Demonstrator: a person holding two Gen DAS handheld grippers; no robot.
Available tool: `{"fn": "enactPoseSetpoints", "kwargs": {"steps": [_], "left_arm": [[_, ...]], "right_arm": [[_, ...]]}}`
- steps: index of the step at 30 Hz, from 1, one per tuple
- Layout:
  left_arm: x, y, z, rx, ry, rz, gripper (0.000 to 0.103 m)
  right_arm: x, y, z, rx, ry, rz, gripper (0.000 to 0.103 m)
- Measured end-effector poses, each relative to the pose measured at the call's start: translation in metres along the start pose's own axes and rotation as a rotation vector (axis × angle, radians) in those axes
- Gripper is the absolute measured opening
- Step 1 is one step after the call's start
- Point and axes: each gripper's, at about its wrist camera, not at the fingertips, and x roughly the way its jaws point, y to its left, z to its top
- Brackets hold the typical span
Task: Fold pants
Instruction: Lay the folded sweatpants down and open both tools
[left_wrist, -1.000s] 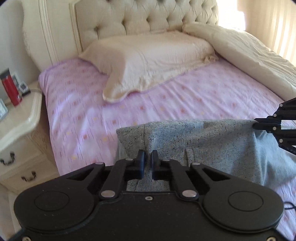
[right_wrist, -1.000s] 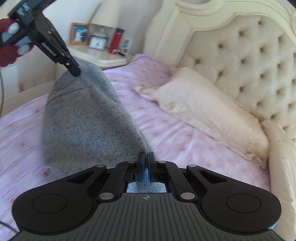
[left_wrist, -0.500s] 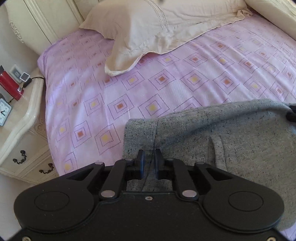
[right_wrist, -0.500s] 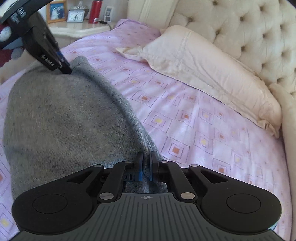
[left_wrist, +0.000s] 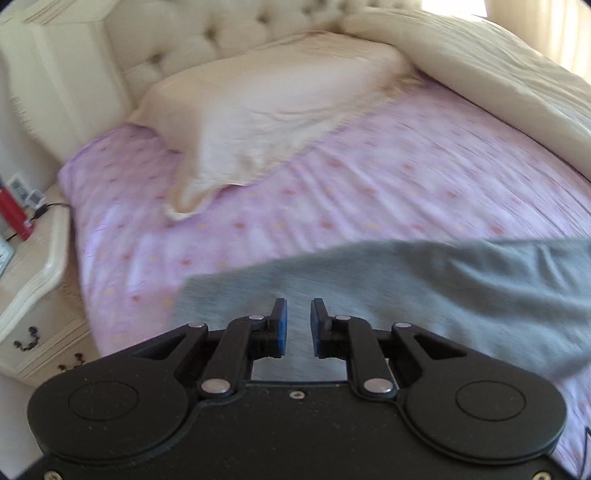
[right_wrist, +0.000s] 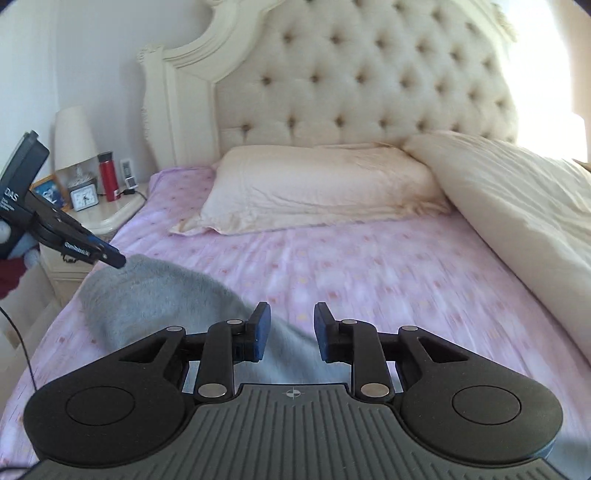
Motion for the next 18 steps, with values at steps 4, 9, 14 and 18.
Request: {"fn": "enactPoseSetpoints", "kwargs": {"steps": [4, 9, 14, 18], "left_arm": [[0.008, -0.058, -0.02, 0.102, 0.035, -0.032, 0.025], [0.028, -0.083, -0.034, 0.117, 0.078, -0.041, 0.026], [0.061, -0.063, -0.025, 0.014, 0.181, -0.042, 0.025], [0.082, -0.046, -0.016, -0.055, 0.226, -0.074, 0.025]], "right_arm": [[-0.03, 0.006, -0.049, 0.075, 0.048, -0.04, 0.026], [-0.03, 0.02, -0.087, 0.133, 0.134, -0.039, 0.027], [-0.005, 0.028, -0.093, 0.116, 0.182, -0.024, 0.027], [0.018, 0.025, -0.094, 0.166, 0.202, -0.01, 0.03]]}}
